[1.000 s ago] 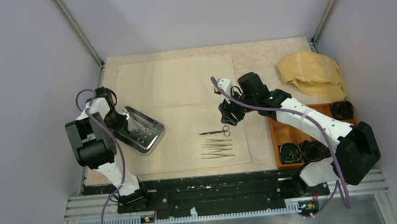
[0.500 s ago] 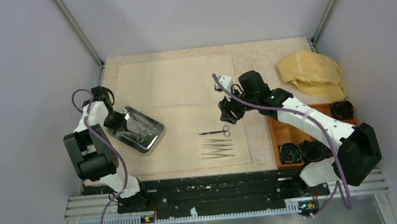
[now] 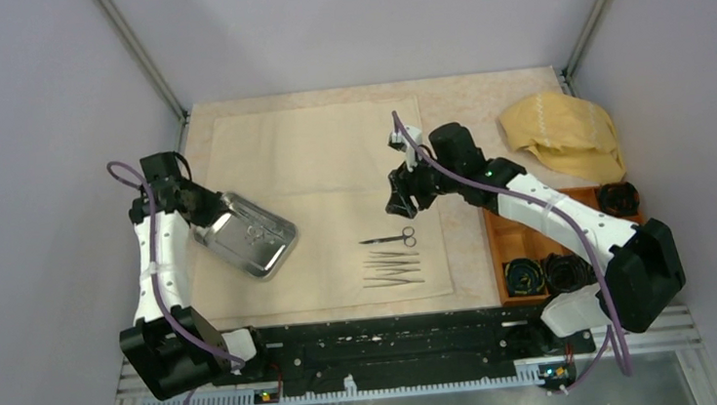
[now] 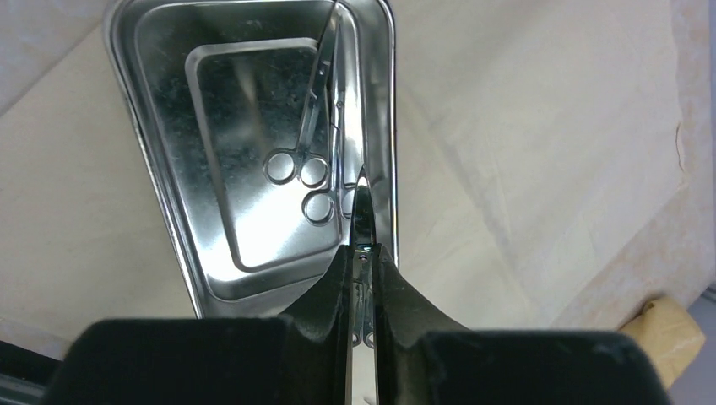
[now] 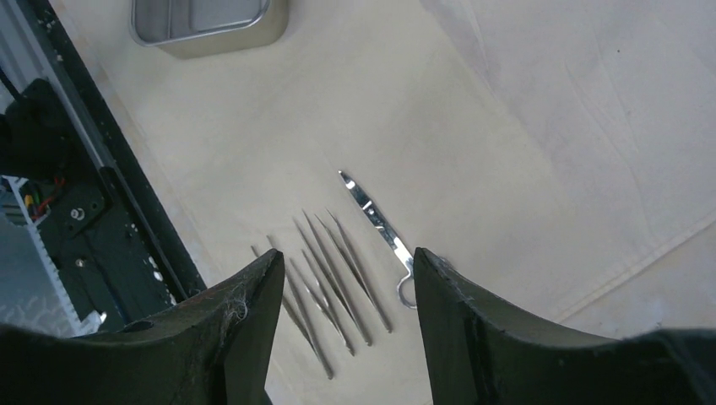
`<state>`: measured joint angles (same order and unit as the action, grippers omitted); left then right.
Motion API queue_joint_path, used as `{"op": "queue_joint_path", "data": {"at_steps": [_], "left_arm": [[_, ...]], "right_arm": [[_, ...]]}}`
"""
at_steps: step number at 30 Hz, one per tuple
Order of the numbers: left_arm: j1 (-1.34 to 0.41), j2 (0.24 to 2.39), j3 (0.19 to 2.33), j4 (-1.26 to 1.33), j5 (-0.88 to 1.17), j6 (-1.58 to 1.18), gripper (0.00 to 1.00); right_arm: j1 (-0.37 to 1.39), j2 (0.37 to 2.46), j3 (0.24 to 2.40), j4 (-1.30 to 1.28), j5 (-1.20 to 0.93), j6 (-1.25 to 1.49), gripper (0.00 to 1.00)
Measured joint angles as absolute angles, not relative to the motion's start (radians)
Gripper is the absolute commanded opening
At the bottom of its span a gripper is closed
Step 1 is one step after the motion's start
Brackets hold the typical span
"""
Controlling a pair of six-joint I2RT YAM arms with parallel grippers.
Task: Open and lay out the surgical kit
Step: Place the medical item in the surgical kit.
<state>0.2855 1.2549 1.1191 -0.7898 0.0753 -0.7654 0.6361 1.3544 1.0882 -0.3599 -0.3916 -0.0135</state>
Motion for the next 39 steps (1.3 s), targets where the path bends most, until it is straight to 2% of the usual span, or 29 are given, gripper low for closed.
{"op": "queue_joint_path", "data": {"at_steps": [4, 7, 13, 18, 25, 32, 39], "left_arm": [[0.275, 1.250, 1.119, -0.792, 0.121, -0.752, 0.00], [0.262, 1.250, 1.119, -0.787, 0.162, -0.744, 0.00], [0.203, 1.250, 1.118, -0.719, 0.292, -0.739, 0.00], [0.096, 1.250, 1.107, -0.633, 0.386, -0.762, 0.00], [-0.061, 1.250, 1.061, -0.465, 0.499, -0.838, 0.00], [-0.153, 1.264, 1.056, -0.300, 0.606, -0.873, 0.00], [-0.209, 1.292, 1.056, -0.193, 0.699, -0.890, 0.00]], "right_arm": [[0.636, 1.387, 1.101, -0.339, -0.415, 0.056, 0.59], [0.636, 1.392, 1.101, -0.317, -0.439, 0.110, 0.63], [0.635, 1.504, 1.156, -0.175, -0.527, 0.352, 0.64], [0.632, 1.647, 1.176, 0.012, -0.665, 0.592, 0.64], [0.632, 1.777, 1.209, 0.192, -0.830, 0.797, 0.65], [0.600, 1.780, 1.143, 0.567, -0.974, 1.020, 0.62], [0.511, 1.881, 1.041, 1.137, -1.044, 1.440, 0.57]]}}
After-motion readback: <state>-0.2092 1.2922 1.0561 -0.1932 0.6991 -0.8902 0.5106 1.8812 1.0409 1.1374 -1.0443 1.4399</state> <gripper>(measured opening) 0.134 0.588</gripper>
